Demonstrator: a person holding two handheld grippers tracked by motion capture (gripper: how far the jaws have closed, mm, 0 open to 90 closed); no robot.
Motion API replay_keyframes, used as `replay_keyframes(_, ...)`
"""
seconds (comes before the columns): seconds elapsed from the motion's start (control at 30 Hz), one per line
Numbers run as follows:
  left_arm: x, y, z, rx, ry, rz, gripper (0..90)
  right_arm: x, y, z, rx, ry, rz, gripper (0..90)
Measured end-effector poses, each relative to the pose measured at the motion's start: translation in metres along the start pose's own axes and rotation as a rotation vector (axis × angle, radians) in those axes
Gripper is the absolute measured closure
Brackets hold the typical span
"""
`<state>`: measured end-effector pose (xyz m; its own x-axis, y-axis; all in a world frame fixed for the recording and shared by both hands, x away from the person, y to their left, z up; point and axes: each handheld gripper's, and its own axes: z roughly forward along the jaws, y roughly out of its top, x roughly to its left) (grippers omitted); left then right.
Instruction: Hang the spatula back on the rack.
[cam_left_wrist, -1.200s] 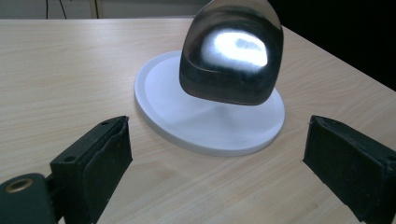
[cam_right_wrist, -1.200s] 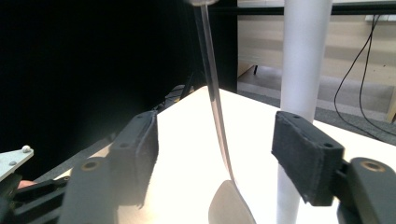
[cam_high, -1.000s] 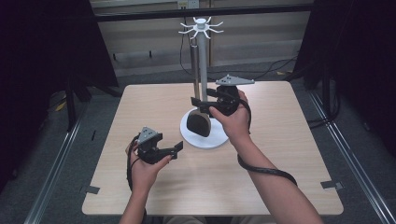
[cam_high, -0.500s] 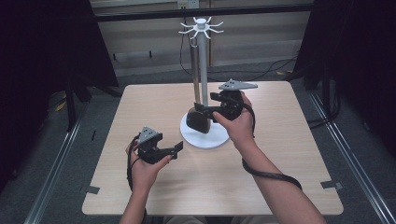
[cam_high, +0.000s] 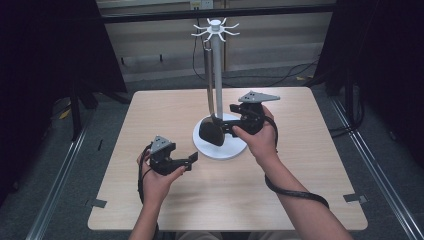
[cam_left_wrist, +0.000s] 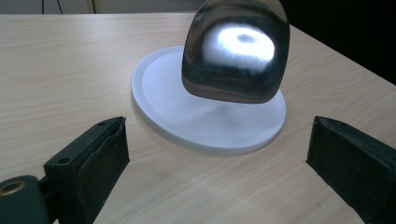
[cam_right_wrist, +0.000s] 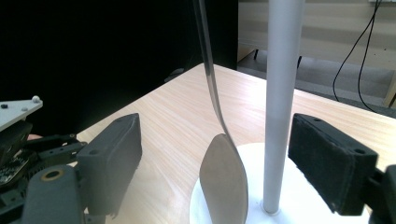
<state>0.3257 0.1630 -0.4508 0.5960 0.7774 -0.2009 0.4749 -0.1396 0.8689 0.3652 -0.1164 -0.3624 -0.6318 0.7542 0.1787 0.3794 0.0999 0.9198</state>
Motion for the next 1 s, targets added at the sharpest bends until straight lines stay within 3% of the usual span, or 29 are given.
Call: replay_keyframes(1.0, -0.001, -0.001, 0.001, 0.021, -0.008, 0.02, 3.6, -0.001, -0.023, -0.01, 0.087, 0.064, -0.039, 8.8)
